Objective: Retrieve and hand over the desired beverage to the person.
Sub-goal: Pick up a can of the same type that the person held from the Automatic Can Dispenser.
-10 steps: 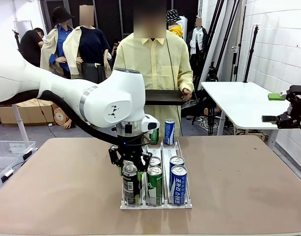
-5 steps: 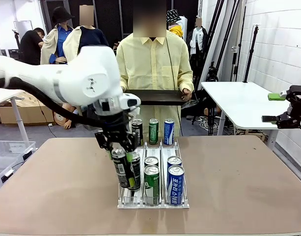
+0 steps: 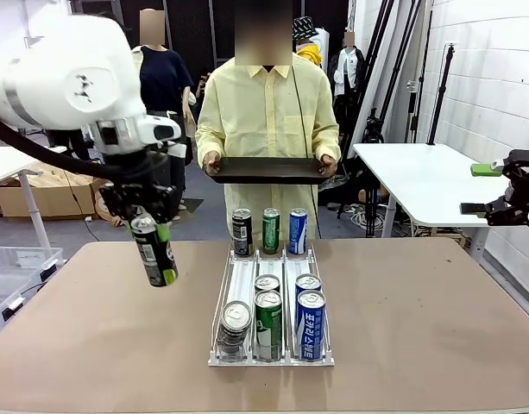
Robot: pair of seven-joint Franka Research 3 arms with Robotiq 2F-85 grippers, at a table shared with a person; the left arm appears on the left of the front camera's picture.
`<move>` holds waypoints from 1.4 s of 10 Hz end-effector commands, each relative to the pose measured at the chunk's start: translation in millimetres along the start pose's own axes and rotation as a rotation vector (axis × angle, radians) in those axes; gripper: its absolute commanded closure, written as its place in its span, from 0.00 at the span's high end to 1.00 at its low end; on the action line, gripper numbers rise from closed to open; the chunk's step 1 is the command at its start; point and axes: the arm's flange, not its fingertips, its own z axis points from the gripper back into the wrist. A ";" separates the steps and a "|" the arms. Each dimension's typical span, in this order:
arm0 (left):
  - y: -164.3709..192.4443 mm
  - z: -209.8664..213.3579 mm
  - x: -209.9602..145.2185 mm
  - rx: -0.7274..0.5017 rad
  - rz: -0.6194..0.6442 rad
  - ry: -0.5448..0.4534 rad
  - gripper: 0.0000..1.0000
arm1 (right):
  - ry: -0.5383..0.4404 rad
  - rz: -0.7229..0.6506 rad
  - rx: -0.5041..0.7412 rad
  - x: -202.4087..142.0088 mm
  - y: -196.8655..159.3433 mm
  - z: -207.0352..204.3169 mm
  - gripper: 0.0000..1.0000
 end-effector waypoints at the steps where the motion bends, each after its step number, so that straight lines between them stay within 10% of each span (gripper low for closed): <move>1: 18.4 9.6 -1.0 0.007 -0.007 -0.006 0.00 | 0.001 -0.007 0.011 0.1 0.8 0.1 1.00; 7: 102.9 -25.1 -12.5 0.039 0.021 0.086 0.00 | 0.001 -0.007 0.011 0.1 0.8 0.1 1.00; 14: 108.5 -34.7 -13.9 0.033 0.051 0.110 0.00 | 0.001 -0.007 0.011 0.1 0.8 0.1 1.00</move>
